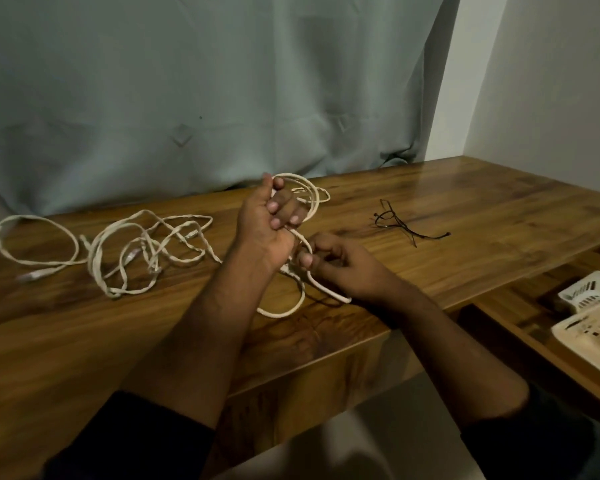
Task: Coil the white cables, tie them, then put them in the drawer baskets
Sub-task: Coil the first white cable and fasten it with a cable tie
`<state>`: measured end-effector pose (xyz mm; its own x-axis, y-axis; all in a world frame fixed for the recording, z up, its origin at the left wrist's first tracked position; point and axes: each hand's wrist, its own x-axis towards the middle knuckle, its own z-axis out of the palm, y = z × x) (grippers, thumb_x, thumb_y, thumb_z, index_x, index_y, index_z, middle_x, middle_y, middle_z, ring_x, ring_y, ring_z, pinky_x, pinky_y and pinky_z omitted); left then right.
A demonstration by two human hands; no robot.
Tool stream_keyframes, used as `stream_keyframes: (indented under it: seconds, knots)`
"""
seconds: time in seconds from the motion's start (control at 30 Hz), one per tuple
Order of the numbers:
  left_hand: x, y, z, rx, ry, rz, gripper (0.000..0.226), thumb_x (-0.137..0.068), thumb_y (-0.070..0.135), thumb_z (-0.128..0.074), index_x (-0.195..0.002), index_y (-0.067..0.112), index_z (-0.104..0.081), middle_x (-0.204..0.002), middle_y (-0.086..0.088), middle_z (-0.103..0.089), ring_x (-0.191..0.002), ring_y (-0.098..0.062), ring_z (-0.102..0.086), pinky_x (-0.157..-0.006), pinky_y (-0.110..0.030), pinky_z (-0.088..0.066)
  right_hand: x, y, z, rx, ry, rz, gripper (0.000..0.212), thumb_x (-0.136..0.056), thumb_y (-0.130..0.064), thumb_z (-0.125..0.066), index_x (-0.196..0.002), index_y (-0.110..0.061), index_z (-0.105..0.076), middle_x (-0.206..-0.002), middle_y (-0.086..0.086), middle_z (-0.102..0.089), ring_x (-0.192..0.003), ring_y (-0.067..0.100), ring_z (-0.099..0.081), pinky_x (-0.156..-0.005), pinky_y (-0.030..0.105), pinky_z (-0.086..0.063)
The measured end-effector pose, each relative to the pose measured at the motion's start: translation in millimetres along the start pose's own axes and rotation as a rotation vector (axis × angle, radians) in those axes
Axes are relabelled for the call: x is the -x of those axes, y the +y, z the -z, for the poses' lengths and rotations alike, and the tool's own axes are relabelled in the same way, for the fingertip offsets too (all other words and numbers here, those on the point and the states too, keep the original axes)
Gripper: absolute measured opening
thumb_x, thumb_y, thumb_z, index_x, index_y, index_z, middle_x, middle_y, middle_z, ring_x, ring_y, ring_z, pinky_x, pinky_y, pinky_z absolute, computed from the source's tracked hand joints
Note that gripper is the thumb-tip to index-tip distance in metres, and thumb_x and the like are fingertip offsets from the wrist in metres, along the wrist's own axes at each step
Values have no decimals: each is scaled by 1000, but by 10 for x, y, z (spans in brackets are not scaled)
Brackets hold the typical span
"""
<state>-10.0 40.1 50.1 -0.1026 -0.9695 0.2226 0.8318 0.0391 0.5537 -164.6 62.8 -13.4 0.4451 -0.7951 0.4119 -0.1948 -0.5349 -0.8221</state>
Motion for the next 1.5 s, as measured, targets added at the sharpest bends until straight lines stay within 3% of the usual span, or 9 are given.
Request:
stream_keyframes:
  seconds: [0.23, 0.5, 0.73, 0.93, 1.07, 1.13, 1.23, 1.37, 1.5]
  knots:
    - [28, 290, 10, 1, -174, 98, 40, -112, 32, -31, -82, 13, -49, -41, 8, -34, -25, -6, -27, -31, -18, -22, -20, -84, -1, 767, 242, 7, 38, -85, -51, -44, -93, -21, -66, -100, -6, -44, -97, 13, -40, -81, 35, -36]
    - [196, 379, 42, -601, -270, 324, 29, -105, 33, -44, -82, 16, -48, -51, 1, -50, -25, 0, -24, -33, -12, -9, -35, -48, 14, 897, 409, -178, 22, -93, -39, -66, -109, -25, -71, -135, 4, -47, -128, 22, -42, -107, 44, -40]
    - [383, 355, 180, -1171, -460, 402, 34, -108, 29, -49, -90, 3, -62, -98, -27, -76, -31, -8, -47, -33, -17, -29, -55, -194, 98, 1057, 492, -243, 18, -96, -31, -64, -113, -30, -69, -108, -2, -71, -107, 21, -61, -98, 41, -44]
    - [353, 156, 196, -1686, -232, -143, 33, -107, 37, -51, -91, 10, -62, -58, -10, -69, -44, -23, -68, -51, -36, -57, -115, -395, 206, 1120, 572, -98, 22, -94, -51, -63, -102, -31, -69, -86, -7, -69, -102, 22, -58, -90, 40, -38]
    - [322, 85, 145, -1565, -223, -388, 29, -102, 41, -58, -95, 16, -71, -51, 4, -66, -38, -18, -65, -42, -41, -55, 42, -469, 185, 796, 500, -31, 27, -95, -51, -58, -95, -26, -68, -78, -10, -64, -88, 11, -61, -87, 38, -42]
    - [285, 3, 137, -1431, -215, -369, 40, -94, 55, -61, -96, 16, -71, -60, 1, -67, -38, -22, -62, -37, -39, -49, 178, -537, 103, 491, 450, 41, 7, -99, -27, -63, -102, -23, -67, -83, -14, -64, -84, -4, -62, -81, 20, -47]
    - [270, -125, 110, -1212, -238, -282, 46, -78, 68, -65, -109, 34, -64, -81, 2, -69, -48, -6, -58, -39, -26, -41, 281, -499, 8, 299, 383, 74, 32, -98, -1, -60, -124, -20, -59, -104, -17, -66, -99, -10, -62, -85, 9, -47]
    - [288, -116, 41, -996, -209, -286, 75, -88, 25, -79, -149, 39, -38, -139, 13, -60, -96, 0, -67, -44, -19, -44, 266, -402, -72, -170, 381, 62, 66, -92, 22, -49, -143, -19, -50, -127, -4, -69, -112, 7, -66, -89, 24, -55]
    - [244, 15, -2, -733, 32, -292, 64, -101, 23, -64, -157, 20, -34, -120, 4, -76, -56, -2, -47, -39, -14, -31, 317, -428, -77, -846, 395, -50, 59, -82, 26, -46, -125, -13, -57, -104, 11, -75, -103, 20, -73, -76, 28, -61]
